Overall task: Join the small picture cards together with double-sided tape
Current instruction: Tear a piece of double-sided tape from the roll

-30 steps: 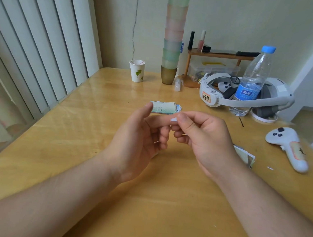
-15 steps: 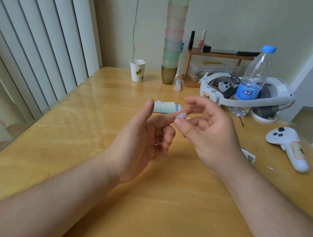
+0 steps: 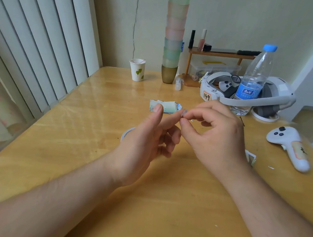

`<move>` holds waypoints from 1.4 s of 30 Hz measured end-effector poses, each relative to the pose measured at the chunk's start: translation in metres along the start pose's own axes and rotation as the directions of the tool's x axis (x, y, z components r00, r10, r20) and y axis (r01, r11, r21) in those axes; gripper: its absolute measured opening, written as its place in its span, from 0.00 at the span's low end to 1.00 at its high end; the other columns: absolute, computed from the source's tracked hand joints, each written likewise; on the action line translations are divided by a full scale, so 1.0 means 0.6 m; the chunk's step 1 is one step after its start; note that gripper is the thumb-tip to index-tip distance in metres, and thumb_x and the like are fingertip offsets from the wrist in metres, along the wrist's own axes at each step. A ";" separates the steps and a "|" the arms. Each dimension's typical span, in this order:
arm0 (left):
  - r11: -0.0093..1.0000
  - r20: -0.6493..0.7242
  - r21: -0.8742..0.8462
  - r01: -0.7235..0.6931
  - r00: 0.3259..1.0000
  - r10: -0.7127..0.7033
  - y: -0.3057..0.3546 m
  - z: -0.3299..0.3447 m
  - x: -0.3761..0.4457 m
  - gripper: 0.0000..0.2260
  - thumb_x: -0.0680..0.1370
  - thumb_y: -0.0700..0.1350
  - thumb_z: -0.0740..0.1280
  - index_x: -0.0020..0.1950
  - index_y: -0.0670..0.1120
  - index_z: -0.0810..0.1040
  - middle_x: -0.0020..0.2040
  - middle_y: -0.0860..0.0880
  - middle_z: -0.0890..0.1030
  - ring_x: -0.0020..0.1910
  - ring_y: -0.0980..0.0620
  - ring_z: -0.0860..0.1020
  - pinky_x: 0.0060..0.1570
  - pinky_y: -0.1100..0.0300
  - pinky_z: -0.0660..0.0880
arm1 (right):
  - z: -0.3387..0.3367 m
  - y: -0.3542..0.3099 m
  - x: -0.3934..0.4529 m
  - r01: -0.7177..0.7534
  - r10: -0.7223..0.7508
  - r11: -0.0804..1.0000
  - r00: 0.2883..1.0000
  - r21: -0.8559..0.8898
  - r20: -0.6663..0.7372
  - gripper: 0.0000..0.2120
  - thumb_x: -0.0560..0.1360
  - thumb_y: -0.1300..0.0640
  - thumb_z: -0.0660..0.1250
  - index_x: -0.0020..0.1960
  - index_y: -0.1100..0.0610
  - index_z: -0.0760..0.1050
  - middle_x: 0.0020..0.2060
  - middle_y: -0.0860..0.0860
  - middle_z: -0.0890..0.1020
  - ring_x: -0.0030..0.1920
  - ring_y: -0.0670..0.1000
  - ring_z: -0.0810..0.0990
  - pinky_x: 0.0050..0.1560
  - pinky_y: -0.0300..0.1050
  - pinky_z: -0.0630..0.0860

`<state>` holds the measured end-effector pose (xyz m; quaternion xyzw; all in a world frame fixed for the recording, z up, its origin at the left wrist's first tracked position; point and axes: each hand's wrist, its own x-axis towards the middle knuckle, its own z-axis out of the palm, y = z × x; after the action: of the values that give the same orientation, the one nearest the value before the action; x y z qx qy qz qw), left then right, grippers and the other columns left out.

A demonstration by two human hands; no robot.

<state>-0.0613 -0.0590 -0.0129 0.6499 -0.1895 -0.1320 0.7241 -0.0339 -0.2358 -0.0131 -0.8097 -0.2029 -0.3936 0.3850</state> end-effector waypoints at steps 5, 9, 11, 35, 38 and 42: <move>1.000 0.001 0.024 -0.005 1.000 0.005 -0.004 0.000 0.000 0.32 0.78 0.69 0.48 0.75 0.58 0.77 0.47 0.51 0.73 0.42 0.53 0.70 0.47 0.58 0.70 | 0.001 -0.005 0.000 -0.012 0.012 1.000 1.000 0.013 -0.010 0.03 0.71 0.60 0.77 0.43 0.54 0.85 0.42 0.46 0.83 0.44 0.46 0.80 0.45 0.39 0.76; 0.998 0.001 0.056 -0.014 1.000 0.014 -0.006 0.000 -0.001 0.33 0.79 0.68 0.48 0.76 0.57 0.75 0.48 0.50 0.73 0.43 0.53 0.70 0.47 0.59 0.72 | 0.000 -0.007 0.001 -0.012 0.012 1.000 1.000 0.005 -0.025 0.02 0.71 0.60 0.77 0.42 0.54 0.85 0.41 0.47 0.82 0.42 0.46 0.80 0.44 0.38 0.76; 0.997 0.005 0.079 -0.020 1.000 0.019 -0.007 0.000 -0.001 0.32 0.79 0.68 0.48 0.76 0.57 0.75 0.48 0.50 0.74 0.43 0.53 0.70 0.47 0.60 0.72 | 0.000 -0.007 0.001 -0.008 0.008 1.000 1.000 0.002 -0.020 0.02 0.71 0.60 0.77 0.42 0.54 0.85 0.41 0.47 0.82 0.42 0.46 0.80 0.43 0.39 0.76; 0.975 -0.008 -0.219 0.051 0.999 -0.054 0.000 -0.001 0.004 0.34 0.81 0.70 0.50 0.71 0.49 0.81 0.44 0.50 0.74 0.40 0.52 0.69 0.46 0.54 0.68 | 0.010 -0.008 0.002 -0.265 0.241 0.926 0.963 0.270 0.118 0.11 0.75 0.64 0.72 0.39 0.50 0.79 0.42 0.44 0.81 0.41 0.45 0.80 0.42 0.34 0.74; 0.964 -0.027 -0.258 0.063 0.997 -0.072 0.004 -0.001 0.005 0.35 0.80 0.69 0.50 0.69 0.48 0.82 0.43 0.50 0.74 0.39 0.52 0.69 0.46 0.53 0.67 | 0.009 -0.008 0.002 -0.312 0.282 0.892 0.950 0.326 0.136 0.10 0.74 0.62 0.71 0.39 0.49 0.79 0.40 0.45 0.80 0.40 0.42 0.78 0.45 0.34 0.73; 0.949 -0.046 -0.306 0.071 0.995 -0.090 0.006 -0.001 0.006 0.35 0.80 0.69 0.50 0.68 0.47 0.83 0.42 0.50 0.74 0.38 0.51 0.69 0.45 0.52 0.67 | 0.011 -0.009 0.003 -0.353 0.325 0.863 0.936 0.360 0.137 0.04 0.72 0.56 0.70 0.40 0.48 0.80 0.38 0.43 0.80 0.39 0.41 0.78 0.44 0.35 0.73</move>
<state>-0.0583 -0.0598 -0.0093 0.5415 -0.1187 -0.1697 0.8148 -0.0332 -0.2275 -0.0118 -0.7565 -0.1434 -0.2436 0.5898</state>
